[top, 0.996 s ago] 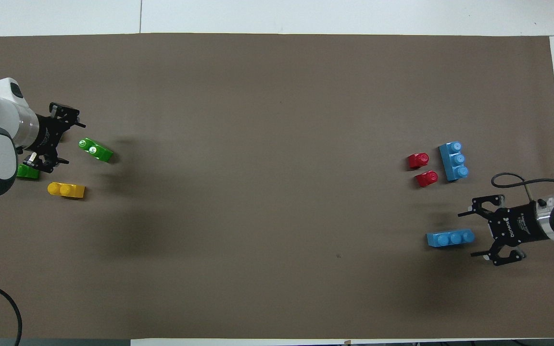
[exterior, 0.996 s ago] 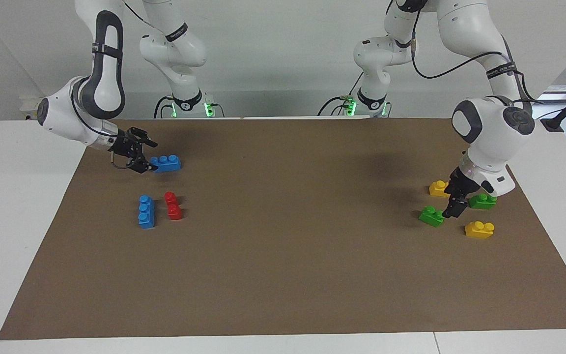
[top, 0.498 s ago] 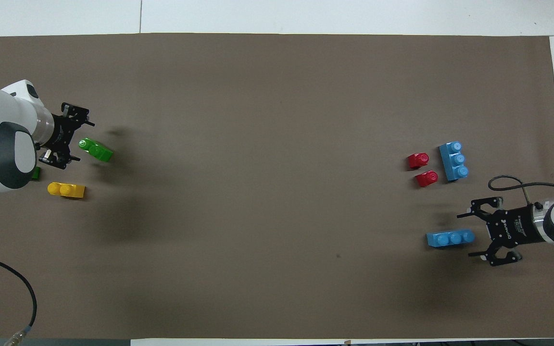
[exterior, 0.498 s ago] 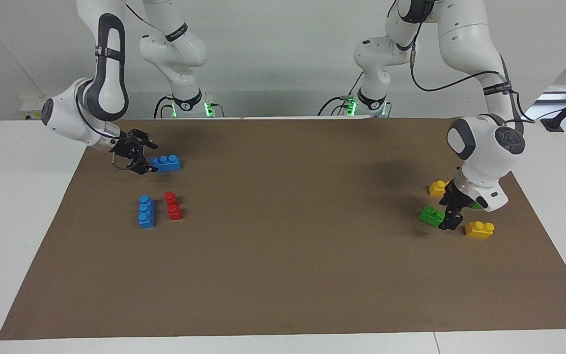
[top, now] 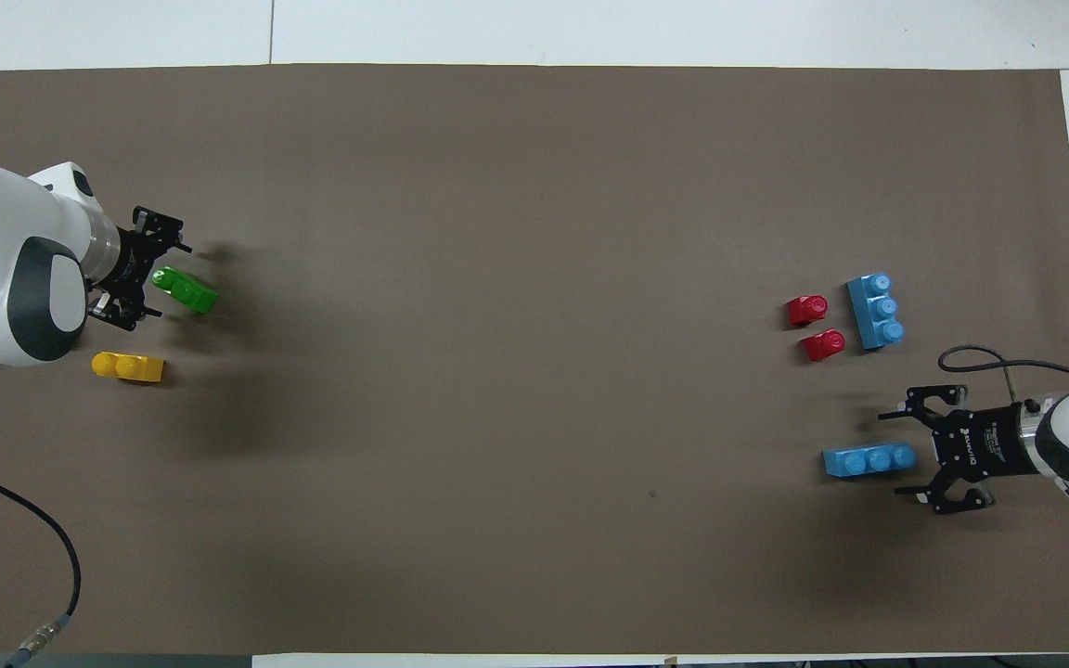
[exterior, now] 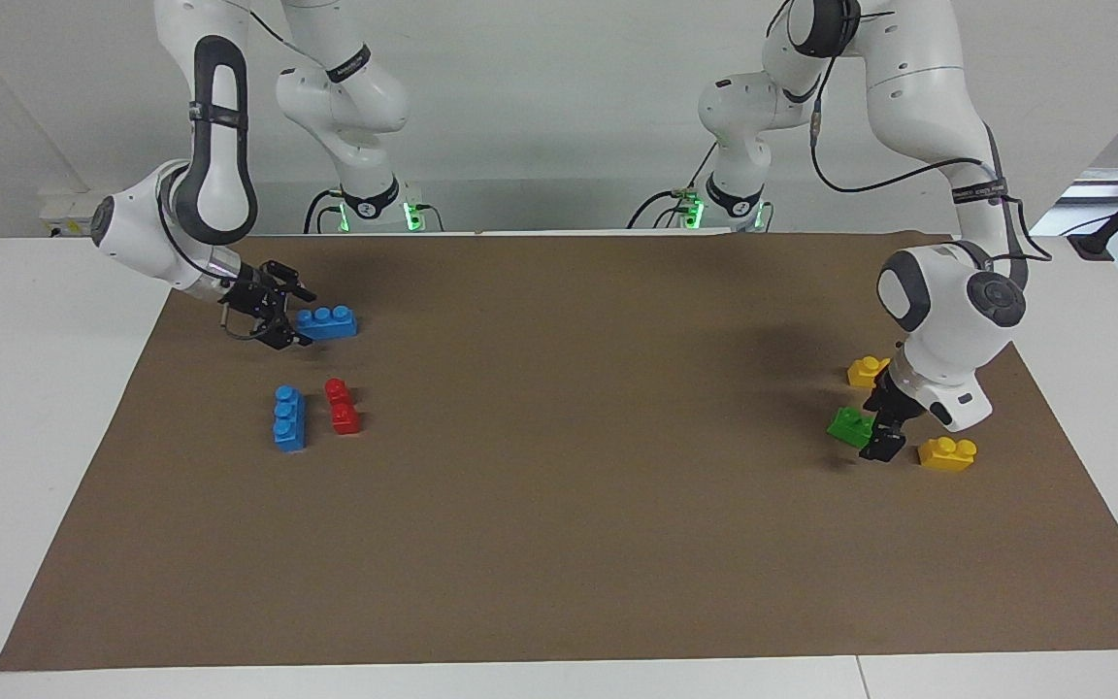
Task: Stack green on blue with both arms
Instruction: 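Close the left gripper on the green brick while the right gripper grasps the blue brick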
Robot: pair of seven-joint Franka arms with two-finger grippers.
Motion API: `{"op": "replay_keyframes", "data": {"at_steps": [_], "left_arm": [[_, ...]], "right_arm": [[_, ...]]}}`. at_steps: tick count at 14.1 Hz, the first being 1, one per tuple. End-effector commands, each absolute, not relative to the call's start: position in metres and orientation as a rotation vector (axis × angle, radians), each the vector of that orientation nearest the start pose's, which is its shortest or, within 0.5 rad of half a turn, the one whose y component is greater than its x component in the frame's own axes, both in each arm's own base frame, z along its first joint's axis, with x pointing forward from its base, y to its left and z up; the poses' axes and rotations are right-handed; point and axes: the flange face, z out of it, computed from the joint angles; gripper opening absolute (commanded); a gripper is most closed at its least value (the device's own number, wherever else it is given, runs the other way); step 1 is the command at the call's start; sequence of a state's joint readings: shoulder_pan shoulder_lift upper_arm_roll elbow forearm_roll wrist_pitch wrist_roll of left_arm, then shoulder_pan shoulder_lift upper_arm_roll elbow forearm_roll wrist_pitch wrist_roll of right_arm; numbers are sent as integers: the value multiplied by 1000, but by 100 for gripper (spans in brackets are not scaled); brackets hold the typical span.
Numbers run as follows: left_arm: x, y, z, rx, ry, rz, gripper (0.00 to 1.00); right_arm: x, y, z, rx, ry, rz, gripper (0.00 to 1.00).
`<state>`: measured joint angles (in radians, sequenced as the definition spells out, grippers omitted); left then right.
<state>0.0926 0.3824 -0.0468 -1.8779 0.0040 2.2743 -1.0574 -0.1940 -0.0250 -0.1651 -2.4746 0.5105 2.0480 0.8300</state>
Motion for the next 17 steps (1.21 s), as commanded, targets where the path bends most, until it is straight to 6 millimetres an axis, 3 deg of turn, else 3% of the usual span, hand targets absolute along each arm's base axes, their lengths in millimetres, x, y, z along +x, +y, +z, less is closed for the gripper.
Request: {"op": "replay_keyframes", "data": {"at_steps": [1,3,6,8,9,12,15,17], "left_arm": [[635,34,307,-2681,-1658,-33,99],[635,34,305,-2687,-1661,-52,92],[633,33,302,-2694,-1659,-67,64],[633,32,302,-2699,-1654,-73,19],[633,32,302,-2701,-1652,-73,2],[633,32,302,-2704,-1646,-71,0],[635,30,304,-2704,-1643,-67,0],[636,25,311,-2710,-1639,-77,0]], "right_arm": [[406,-129,262,-1982,1858,667,96],[405,-133,260,-1987,1845,664,93],[404,-136,260,-1980,1850,661,84],[404,-142,261,-1948,1865,653,72],[404,-144,261,-1921,1872,649,69],[404,-145,261,-1921,1870,643,60],[408,-145,263,-1923,1870,633,42],[416,-142,266,-1940,1855,626,24]]}}
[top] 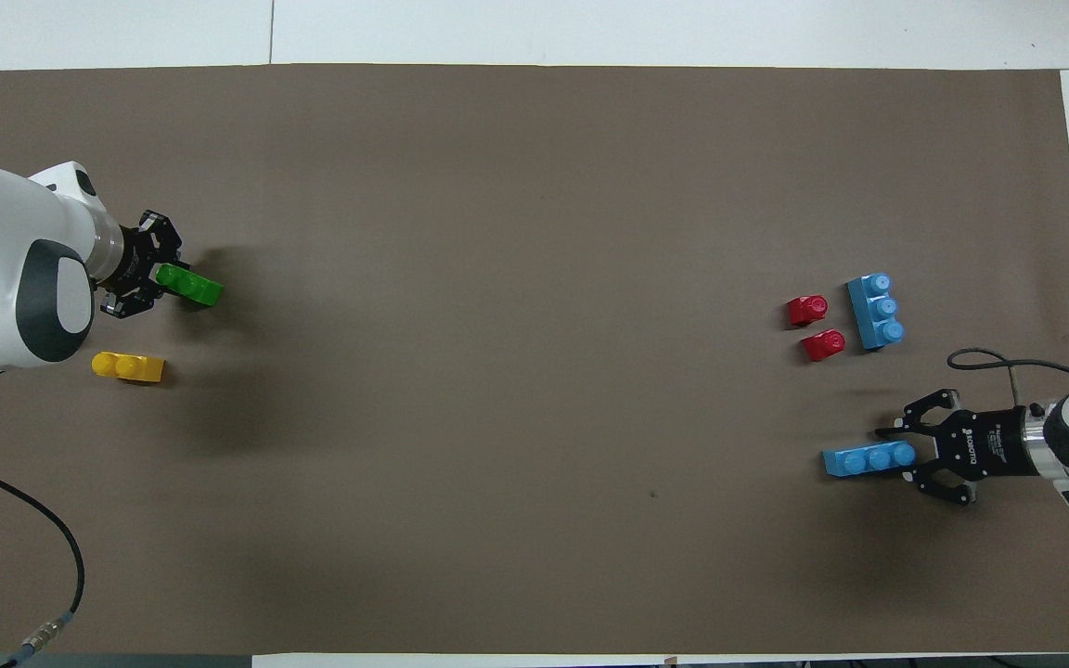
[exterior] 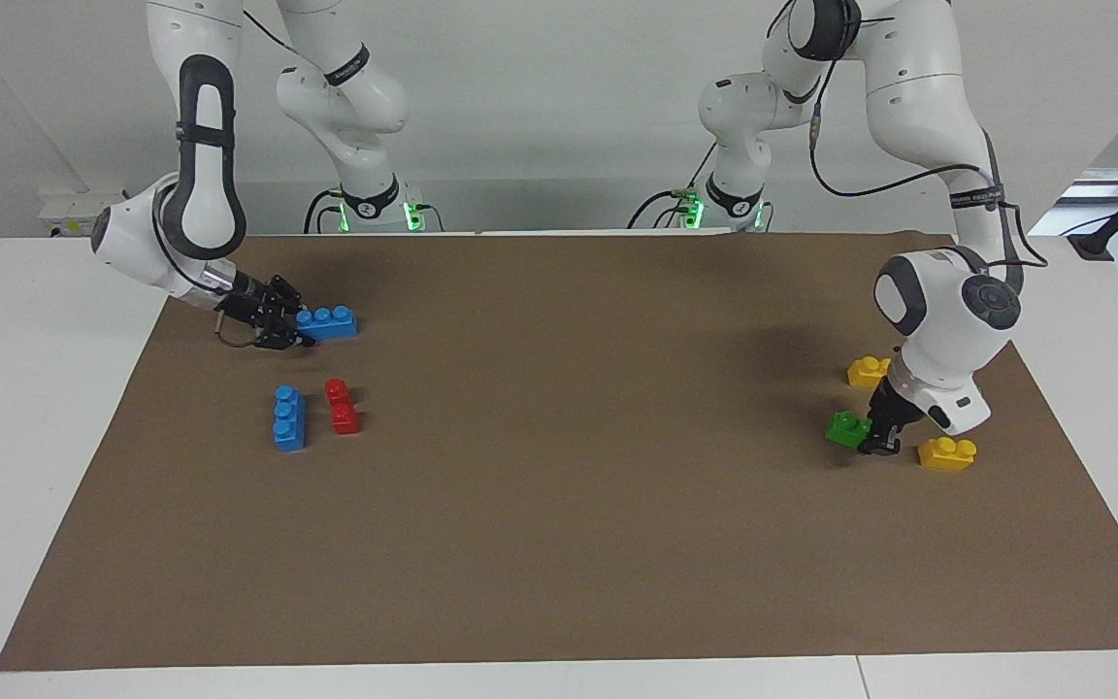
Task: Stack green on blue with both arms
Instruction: 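Close the left gripper on the green brick while the right gripper grasps the blue brick, then carry the green brick with the left gripper while the right gripper brings the blue brick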
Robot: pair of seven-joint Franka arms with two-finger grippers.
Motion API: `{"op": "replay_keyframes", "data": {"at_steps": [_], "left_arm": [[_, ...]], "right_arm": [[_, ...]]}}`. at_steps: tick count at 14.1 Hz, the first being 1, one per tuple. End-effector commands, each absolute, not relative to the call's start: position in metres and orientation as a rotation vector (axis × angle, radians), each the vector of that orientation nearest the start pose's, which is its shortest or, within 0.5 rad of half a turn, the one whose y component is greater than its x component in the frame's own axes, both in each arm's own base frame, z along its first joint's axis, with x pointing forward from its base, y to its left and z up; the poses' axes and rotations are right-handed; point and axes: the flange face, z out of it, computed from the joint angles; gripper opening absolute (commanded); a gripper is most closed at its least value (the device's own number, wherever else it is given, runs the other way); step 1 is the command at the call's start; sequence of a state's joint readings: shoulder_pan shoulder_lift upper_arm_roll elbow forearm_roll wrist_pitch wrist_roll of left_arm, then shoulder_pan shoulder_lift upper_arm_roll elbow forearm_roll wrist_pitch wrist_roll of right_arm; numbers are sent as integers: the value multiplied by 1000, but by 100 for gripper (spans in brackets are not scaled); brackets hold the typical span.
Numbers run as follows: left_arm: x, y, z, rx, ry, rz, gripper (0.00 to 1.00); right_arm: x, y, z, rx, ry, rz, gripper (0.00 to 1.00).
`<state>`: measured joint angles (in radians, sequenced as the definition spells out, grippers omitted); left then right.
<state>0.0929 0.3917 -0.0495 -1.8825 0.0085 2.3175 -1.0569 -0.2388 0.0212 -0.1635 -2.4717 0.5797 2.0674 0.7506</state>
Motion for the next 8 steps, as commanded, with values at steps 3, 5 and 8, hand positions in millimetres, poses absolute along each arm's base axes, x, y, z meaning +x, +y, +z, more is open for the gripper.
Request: {"op": "replay_keyframes", "data": {"at_steps": [3,5,8], "left_arm": [[633,20,340,-2717,-1632,-92,0],[629,12,367,-2727,-1616,-95,0],[617,-17,400,-2743,-1558,-56,0]], "right_arm": [[420,-142,269,-2000,1772,603,0],[428,-141,274,-2053,1696,575,0],[466,-118,324,-2068,1643,579,0]]}}
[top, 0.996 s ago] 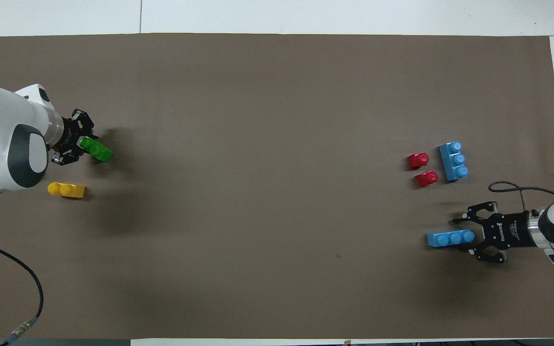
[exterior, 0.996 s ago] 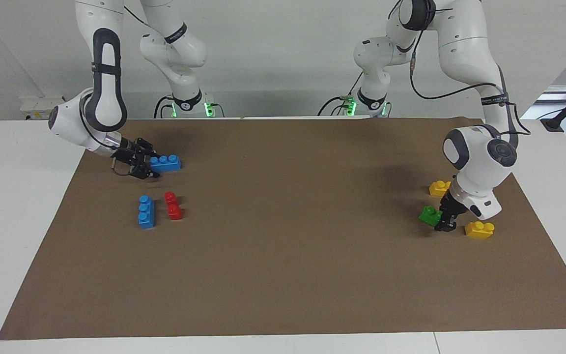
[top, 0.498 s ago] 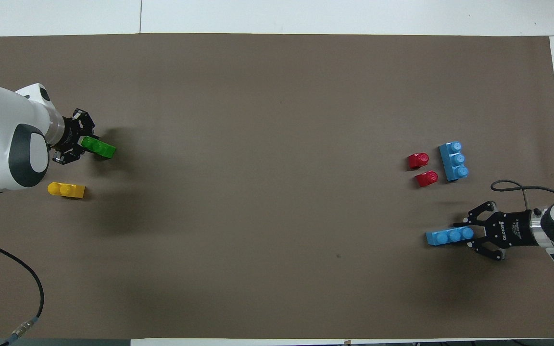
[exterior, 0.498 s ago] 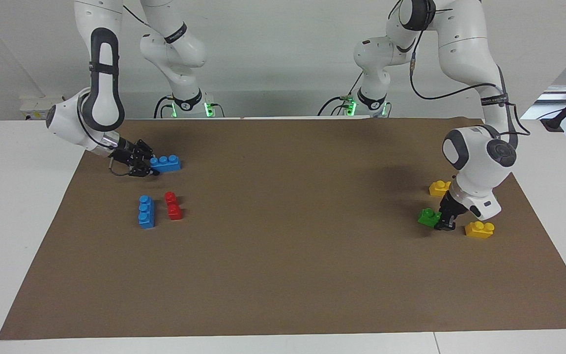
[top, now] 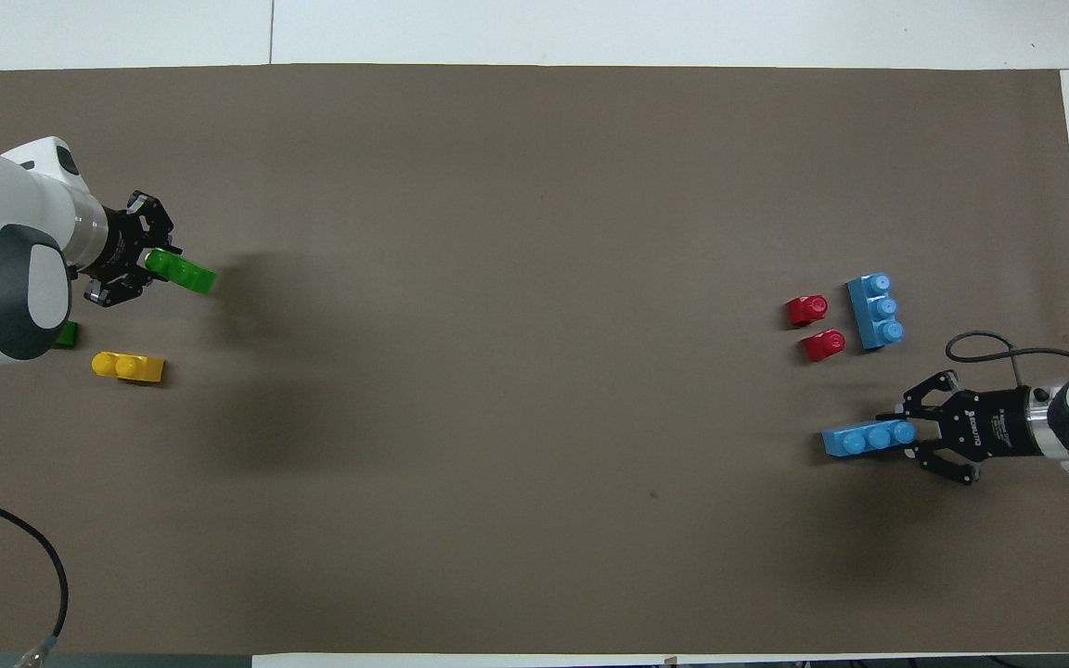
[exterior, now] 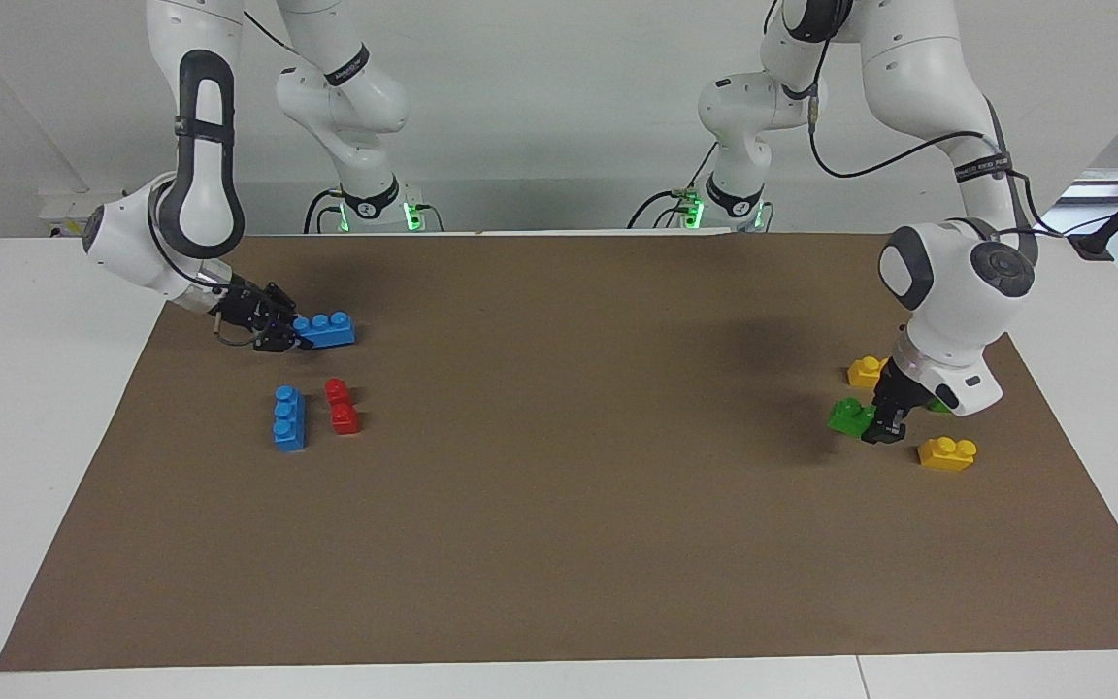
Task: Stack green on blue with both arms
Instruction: 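Carry the green brick with the left gripper while the right gripper brings the blue brick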
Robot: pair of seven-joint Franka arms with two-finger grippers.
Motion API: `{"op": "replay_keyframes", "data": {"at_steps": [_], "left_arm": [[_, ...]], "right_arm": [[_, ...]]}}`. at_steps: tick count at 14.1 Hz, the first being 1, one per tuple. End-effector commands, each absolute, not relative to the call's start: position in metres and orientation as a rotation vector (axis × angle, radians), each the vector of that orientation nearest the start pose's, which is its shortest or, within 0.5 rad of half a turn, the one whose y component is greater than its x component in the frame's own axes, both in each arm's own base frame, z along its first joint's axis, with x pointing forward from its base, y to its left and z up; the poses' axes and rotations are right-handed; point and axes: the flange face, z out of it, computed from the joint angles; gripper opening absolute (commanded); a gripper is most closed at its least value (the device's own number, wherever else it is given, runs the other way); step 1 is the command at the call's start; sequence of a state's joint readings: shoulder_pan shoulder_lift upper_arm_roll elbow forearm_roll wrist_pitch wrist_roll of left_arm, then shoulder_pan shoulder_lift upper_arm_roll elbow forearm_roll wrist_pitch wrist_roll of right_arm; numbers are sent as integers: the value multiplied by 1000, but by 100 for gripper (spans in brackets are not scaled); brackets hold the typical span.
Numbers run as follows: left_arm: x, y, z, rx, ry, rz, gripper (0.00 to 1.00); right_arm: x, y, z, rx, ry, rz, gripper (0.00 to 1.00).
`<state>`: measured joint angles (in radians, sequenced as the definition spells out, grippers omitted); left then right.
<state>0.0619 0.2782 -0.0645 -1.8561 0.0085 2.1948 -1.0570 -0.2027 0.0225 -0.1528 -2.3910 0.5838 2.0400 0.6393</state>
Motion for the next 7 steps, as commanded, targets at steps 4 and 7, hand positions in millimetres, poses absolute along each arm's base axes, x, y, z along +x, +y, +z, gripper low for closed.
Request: {"op": "replay_keyframes", "data": {"at_steps": [4,7], "left_arm": [[604,-66,434,-2692,-1641,-51,0],[589,-102,462,-2652,-1704,-48,0]], "right_arm": [[519,-73,408,-2072,1629,554,0],[537,-23,432,-2037,1630,566,0]]}}
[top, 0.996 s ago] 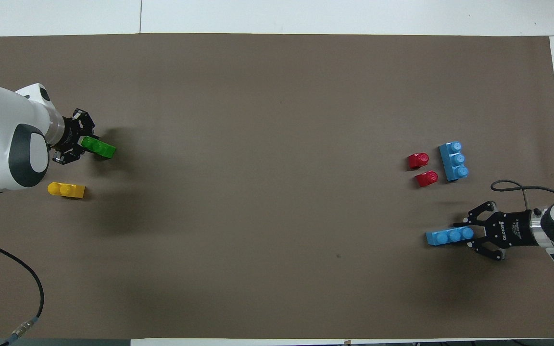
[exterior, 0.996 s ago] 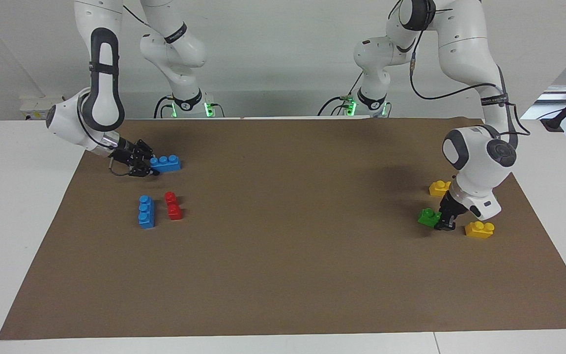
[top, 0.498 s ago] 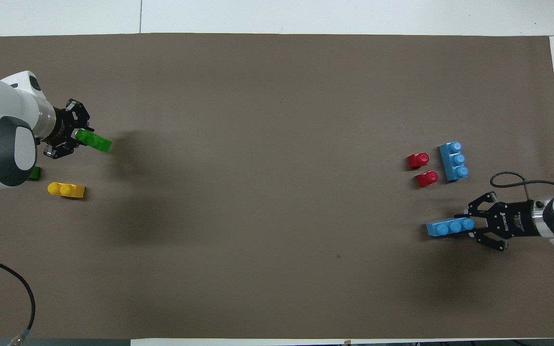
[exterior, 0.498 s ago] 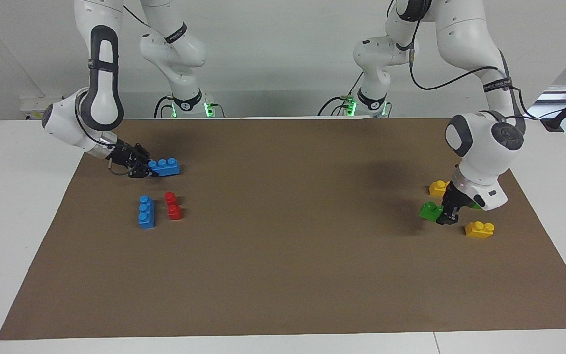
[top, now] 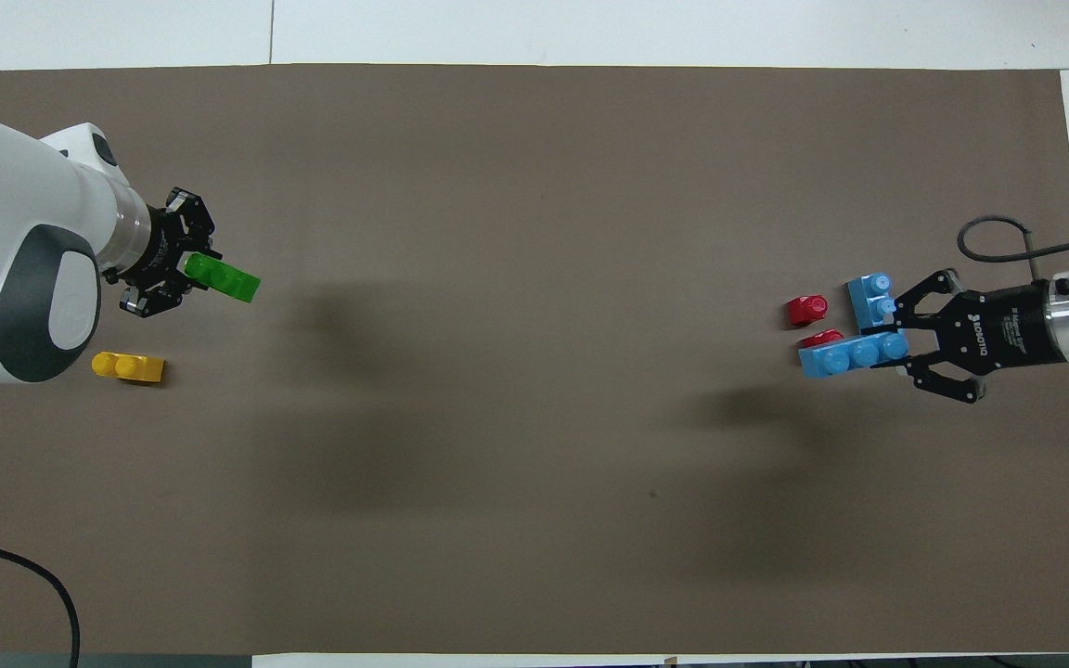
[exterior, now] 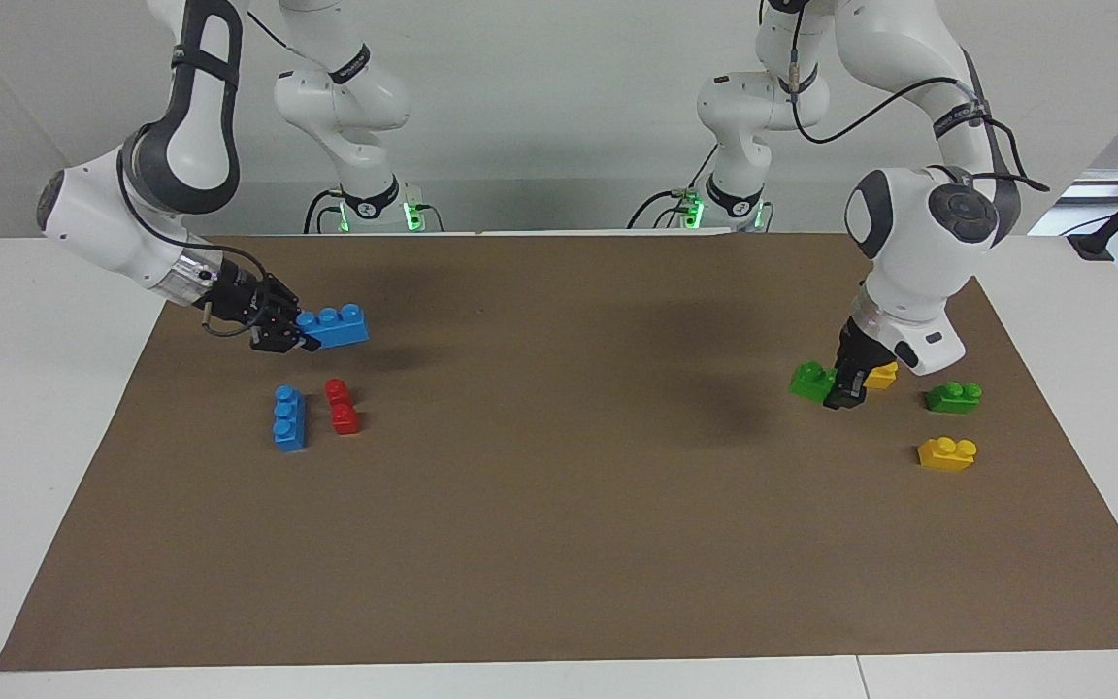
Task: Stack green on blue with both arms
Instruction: 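Carry the green brick with the left gripper while the right gripper brings the blue brick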
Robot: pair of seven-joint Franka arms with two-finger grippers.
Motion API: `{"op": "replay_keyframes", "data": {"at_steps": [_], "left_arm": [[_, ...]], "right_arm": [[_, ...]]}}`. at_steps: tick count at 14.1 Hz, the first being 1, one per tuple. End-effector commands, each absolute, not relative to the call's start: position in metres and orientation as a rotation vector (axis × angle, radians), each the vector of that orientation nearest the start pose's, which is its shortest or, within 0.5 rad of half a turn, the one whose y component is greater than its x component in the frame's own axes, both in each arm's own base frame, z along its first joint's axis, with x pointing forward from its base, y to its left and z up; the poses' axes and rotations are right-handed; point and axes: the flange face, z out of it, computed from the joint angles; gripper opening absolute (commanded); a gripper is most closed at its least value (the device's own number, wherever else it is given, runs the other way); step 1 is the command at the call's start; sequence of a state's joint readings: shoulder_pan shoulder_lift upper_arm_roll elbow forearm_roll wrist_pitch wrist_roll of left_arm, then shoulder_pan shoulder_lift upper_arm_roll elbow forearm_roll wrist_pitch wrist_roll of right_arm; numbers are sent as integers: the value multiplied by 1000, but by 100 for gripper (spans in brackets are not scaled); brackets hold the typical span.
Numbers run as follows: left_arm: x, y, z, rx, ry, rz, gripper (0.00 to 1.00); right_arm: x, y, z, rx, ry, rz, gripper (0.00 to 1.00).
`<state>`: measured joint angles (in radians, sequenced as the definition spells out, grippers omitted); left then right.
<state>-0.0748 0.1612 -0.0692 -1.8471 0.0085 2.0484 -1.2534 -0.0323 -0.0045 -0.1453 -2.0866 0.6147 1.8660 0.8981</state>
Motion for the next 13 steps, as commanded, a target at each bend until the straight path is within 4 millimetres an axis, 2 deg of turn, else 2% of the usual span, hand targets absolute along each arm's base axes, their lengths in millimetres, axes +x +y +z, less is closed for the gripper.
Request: {"op": "replay_keyframes", "data": {"at_steps": [1,2,4,7,9,11,13], "left_arm": [[585,-112,468,-2635,-1728,-40,0],[580,-120,478,-2627,-1757,-49,0],[572,-137,487,-2635,-1746,-46,0],[557,-160,497,-2662,-1721,-20,0],[553,-171,504,-2589,-1889,-8,0],[546,-198,506,-2514,-2013,-14,0],[539,-223,507,-2418,-2167,-23,0]], "right_arm": [[538,-2,433,-2042,1640,584,0],[538,28,432,-2067,1631,600,0],[537,72,429,-2062,1680,594,0],[519,138,411,-2104,1668,566,0],[506,173,396,-2029,1720,579,0],[490,212,376,-2007,1766,528,0],[480,232,357,-1971,1799,508,0]]}}
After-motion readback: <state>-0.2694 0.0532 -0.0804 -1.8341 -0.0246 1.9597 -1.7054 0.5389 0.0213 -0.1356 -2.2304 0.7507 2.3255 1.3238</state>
